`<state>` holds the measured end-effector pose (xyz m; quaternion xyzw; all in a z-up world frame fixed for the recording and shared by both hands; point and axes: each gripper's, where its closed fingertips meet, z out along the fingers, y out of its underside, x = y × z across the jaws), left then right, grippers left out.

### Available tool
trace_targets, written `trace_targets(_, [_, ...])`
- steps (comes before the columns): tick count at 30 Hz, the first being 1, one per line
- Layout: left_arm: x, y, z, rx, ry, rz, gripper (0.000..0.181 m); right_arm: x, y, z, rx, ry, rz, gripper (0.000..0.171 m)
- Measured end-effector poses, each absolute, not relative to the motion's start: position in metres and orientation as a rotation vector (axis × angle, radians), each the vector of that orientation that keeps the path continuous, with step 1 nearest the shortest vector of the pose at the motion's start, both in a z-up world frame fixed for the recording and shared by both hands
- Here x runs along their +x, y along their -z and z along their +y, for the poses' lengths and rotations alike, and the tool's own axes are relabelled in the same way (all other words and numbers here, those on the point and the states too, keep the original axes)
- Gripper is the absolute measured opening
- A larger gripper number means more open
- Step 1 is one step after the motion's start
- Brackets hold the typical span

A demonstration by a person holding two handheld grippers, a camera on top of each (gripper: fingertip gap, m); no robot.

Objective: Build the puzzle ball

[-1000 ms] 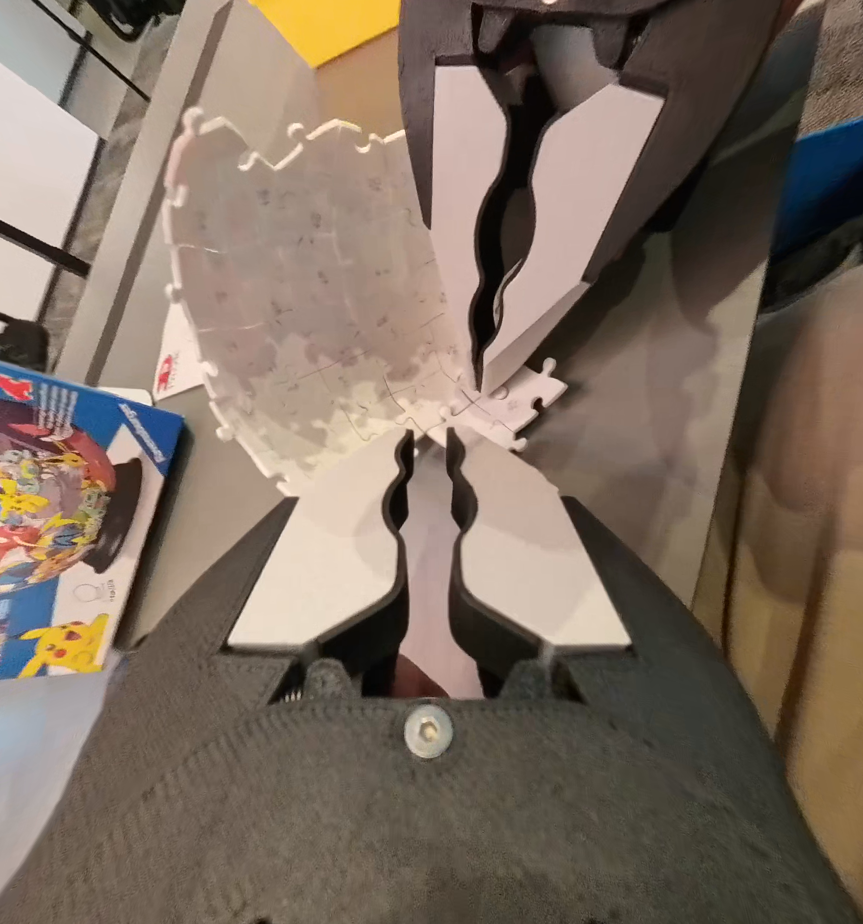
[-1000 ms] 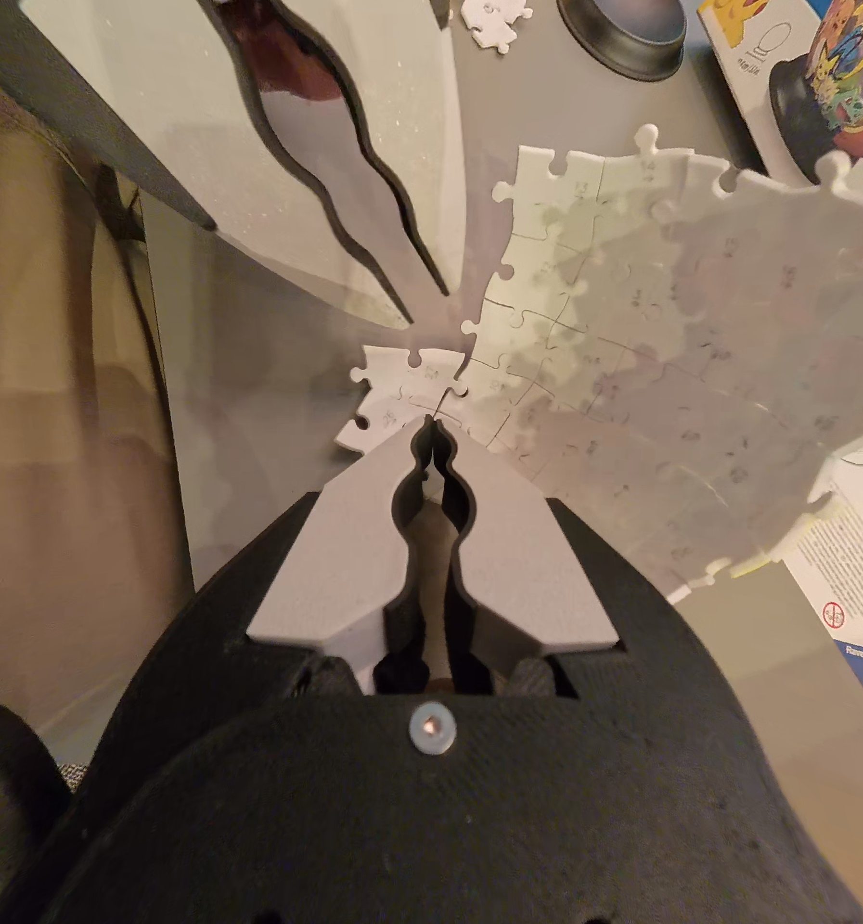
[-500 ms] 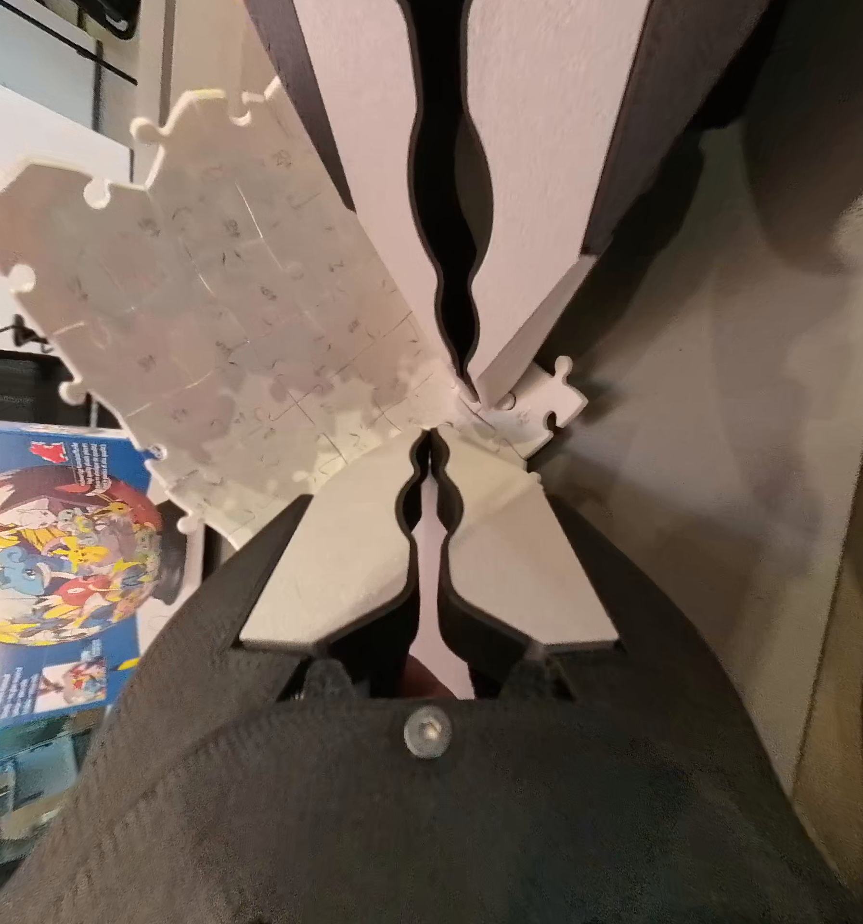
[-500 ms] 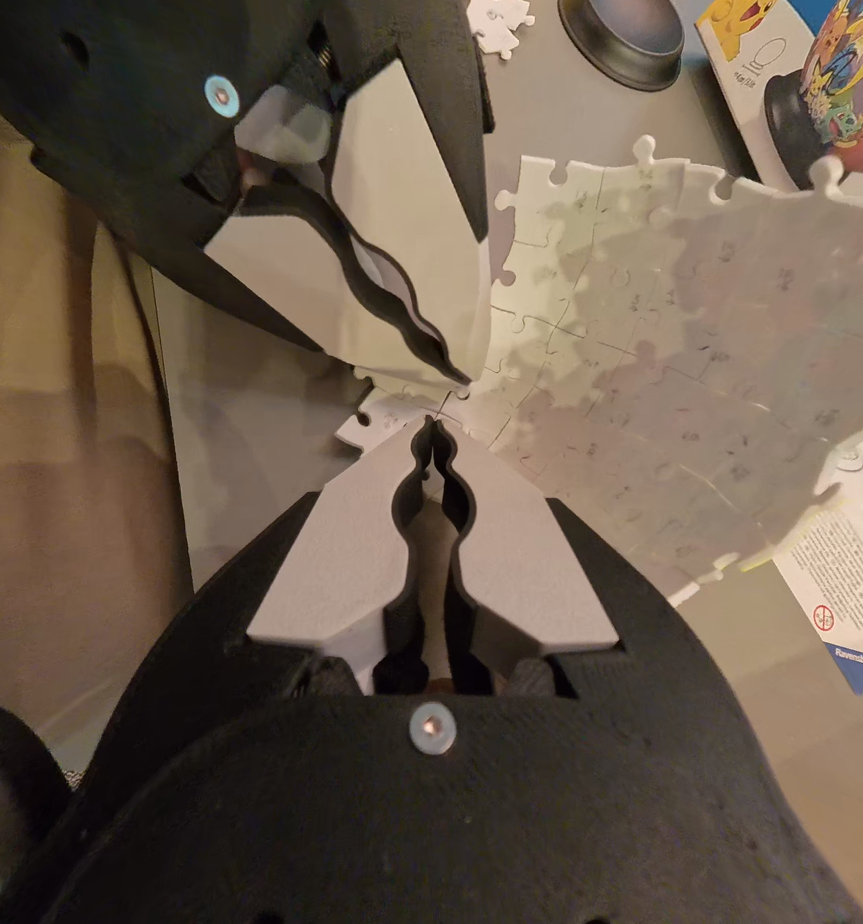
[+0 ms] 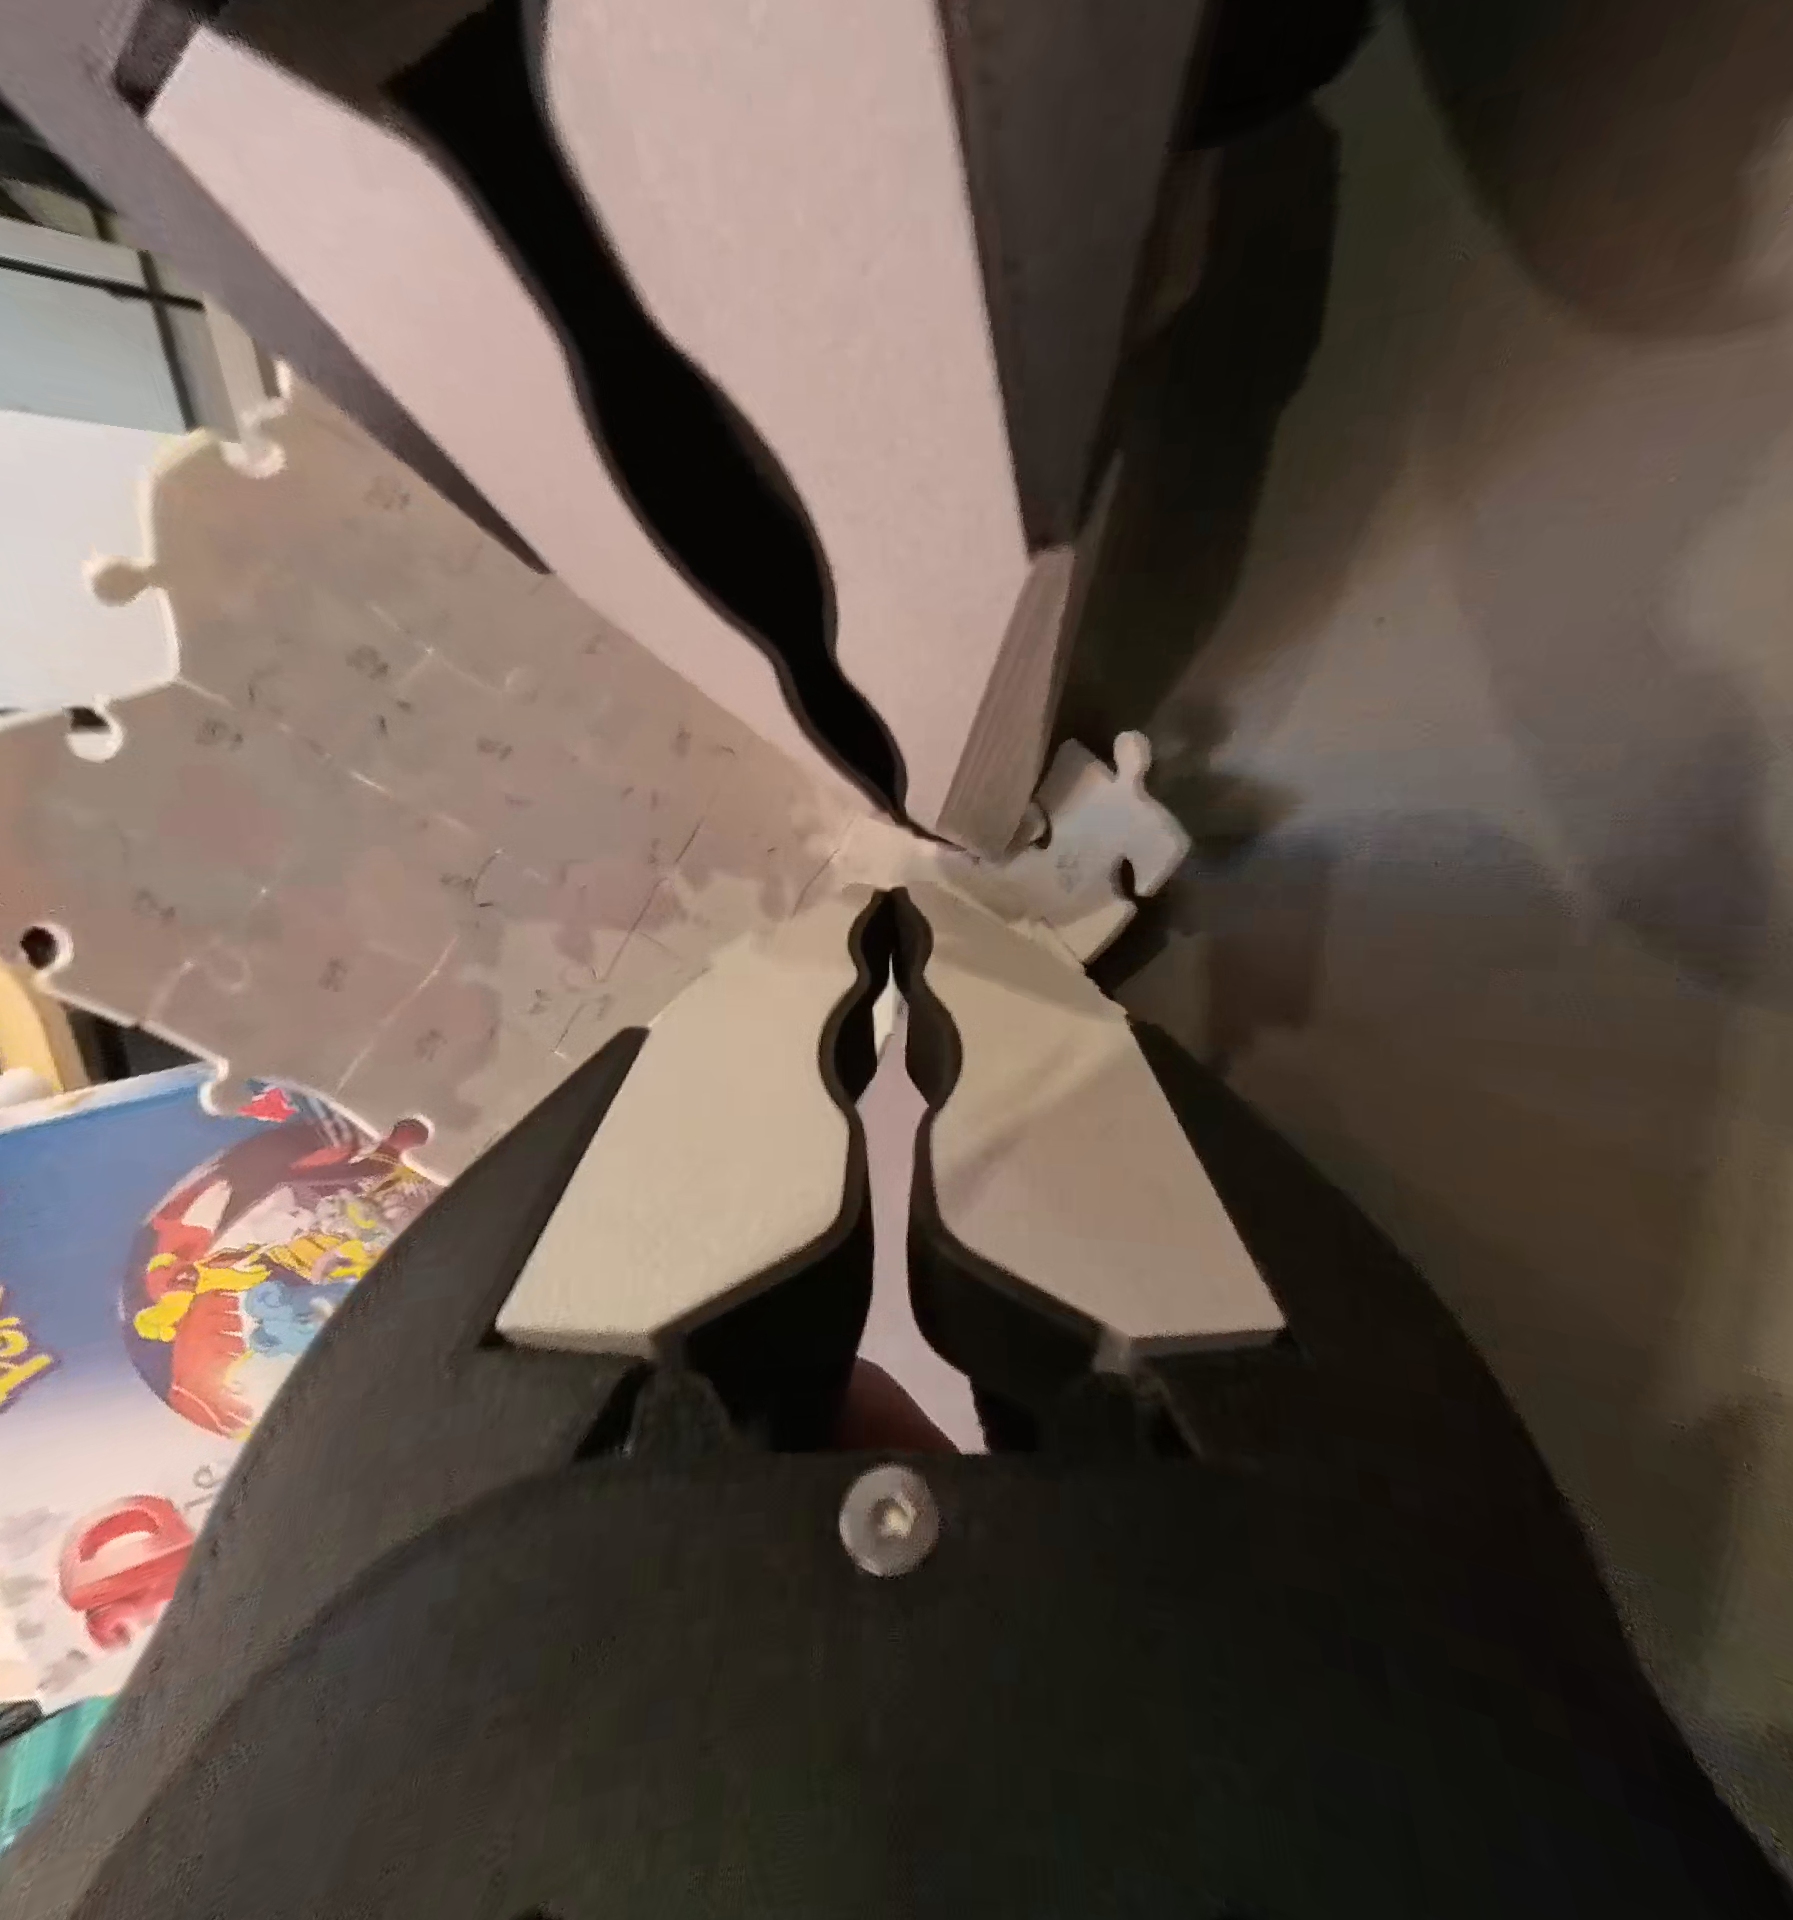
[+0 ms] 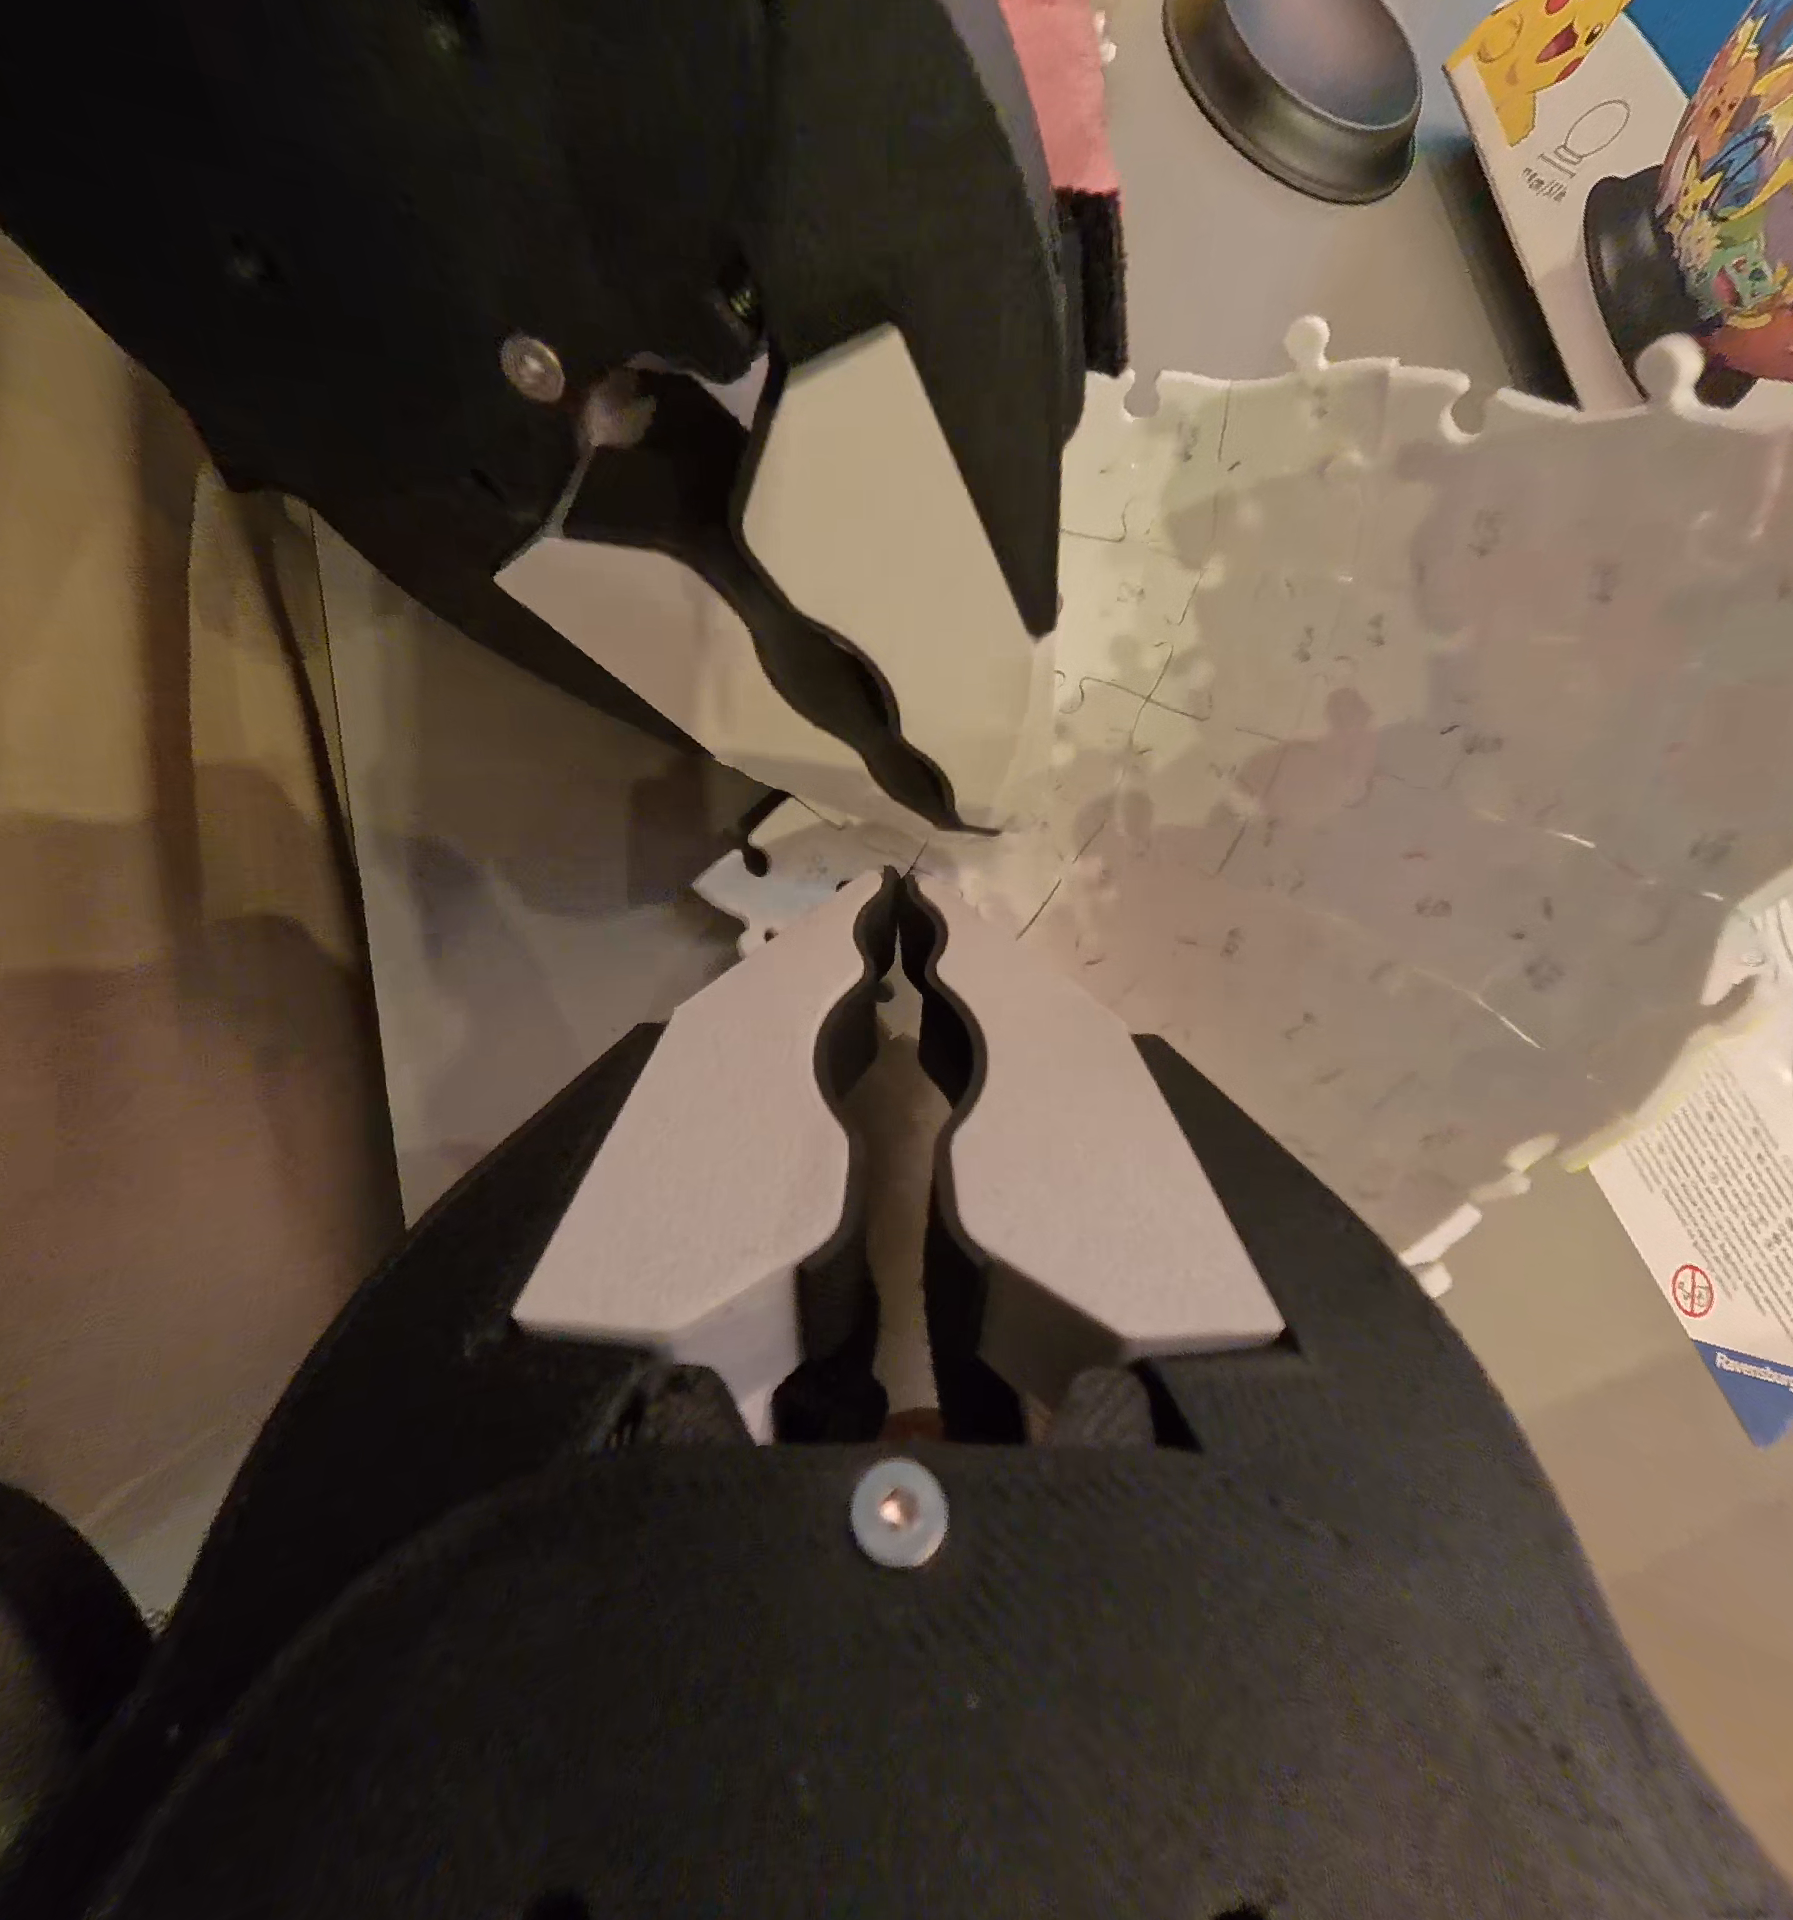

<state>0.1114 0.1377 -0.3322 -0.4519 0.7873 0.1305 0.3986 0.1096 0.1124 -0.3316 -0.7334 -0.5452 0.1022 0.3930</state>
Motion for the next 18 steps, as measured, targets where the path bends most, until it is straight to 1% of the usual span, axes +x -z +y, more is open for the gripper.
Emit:
trace_targets(11, [0.111, 0.333, 0.138, -1.192, -0.331, 2.029, 0.000, 0.124, 0.306, 0.103, -1.843, -0.362, -1.288, 0.000])
trace_targets(16, [0.112, 0.333, 0.138, -1.217, -0.319, 2.026, 0.000, 0.125, 0.308, 0.087, -1.885, -0.469, -1.311, 0.000])
trace_targets(18, [0.111, 0.333, 0.138, -1.228, -0.339, 2.022, 0.000, 0.126, 0.318, 0.086, -1.908, -0.437, -1.337, 0.000])
